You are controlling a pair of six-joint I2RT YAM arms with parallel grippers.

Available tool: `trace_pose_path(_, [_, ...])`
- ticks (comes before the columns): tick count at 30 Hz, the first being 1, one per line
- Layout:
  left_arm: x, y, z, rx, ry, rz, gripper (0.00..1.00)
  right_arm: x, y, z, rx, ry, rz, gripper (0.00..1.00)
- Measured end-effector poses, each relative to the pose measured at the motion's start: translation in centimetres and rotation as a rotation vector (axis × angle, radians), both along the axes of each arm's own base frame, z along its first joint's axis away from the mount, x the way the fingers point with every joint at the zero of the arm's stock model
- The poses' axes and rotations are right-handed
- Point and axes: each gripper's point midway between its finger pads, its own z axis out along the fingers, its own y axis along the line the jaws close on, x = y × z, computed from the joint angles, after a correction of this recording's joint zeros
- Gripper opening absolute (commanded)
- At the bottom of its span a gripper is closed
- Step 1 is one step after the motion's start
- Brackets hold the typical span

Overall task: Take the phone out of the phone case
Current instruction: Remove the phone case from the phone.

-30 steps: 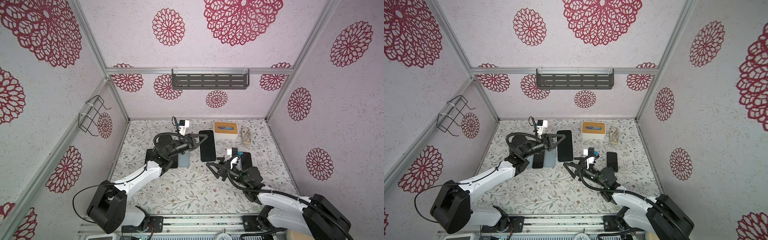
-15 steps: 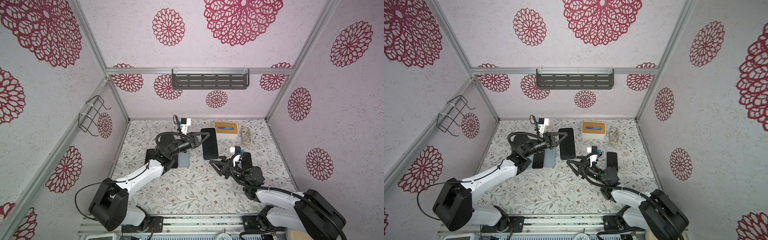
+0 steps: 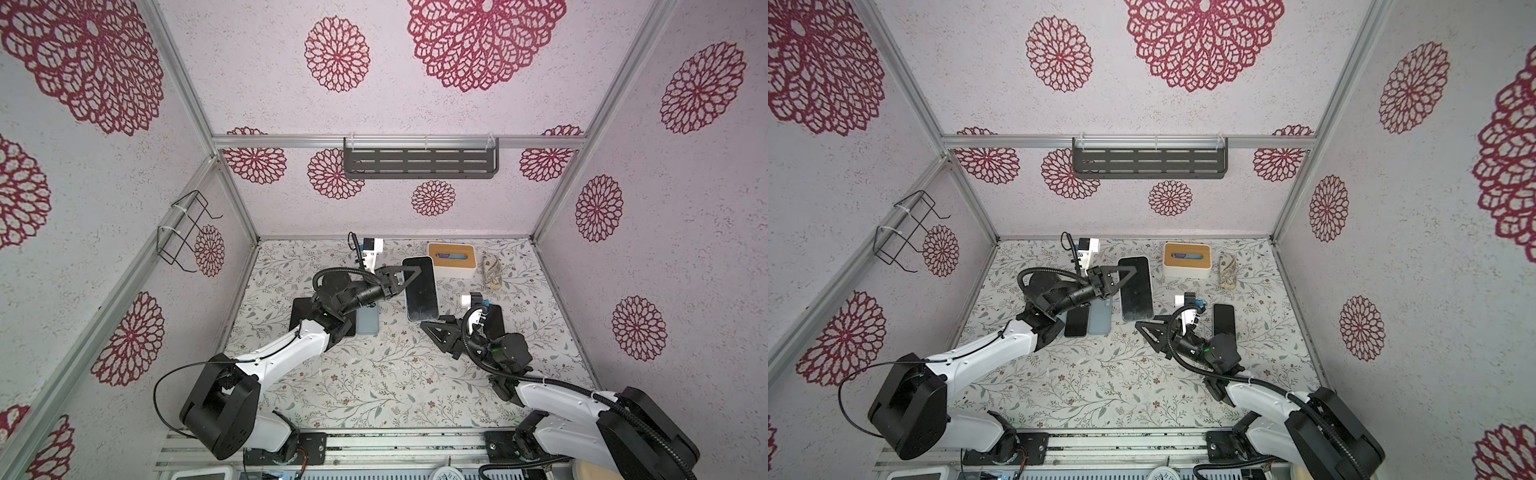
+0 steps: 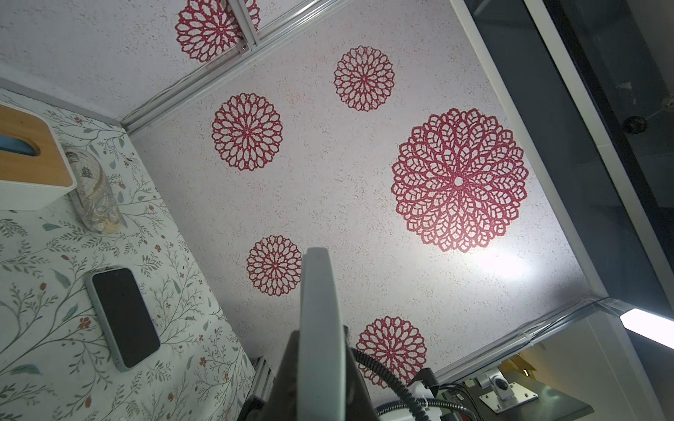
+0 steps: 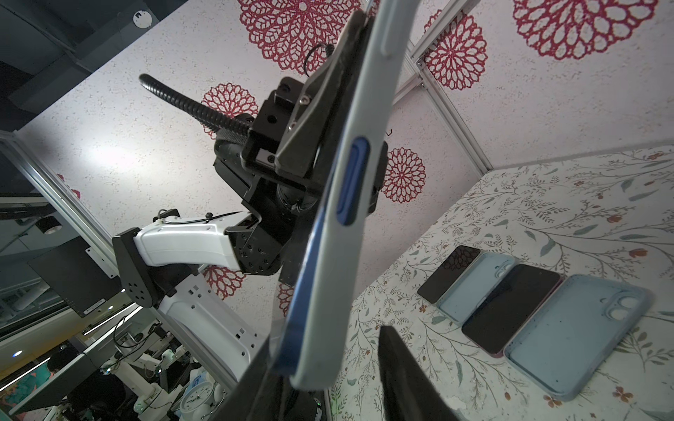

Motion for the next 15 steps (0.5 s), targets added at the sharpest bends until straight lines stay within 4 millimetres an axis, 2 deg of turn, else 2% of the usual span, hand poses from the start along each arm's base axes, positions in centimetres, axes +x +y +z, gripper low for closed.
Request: trace_pose_path(15, [-0.67, -0.10, 0.64, -0.030, -0.037, -0.008, 0.00, -0.19, -0.23, 0.06, -0.009, -0.013, 0.020, 0.42])
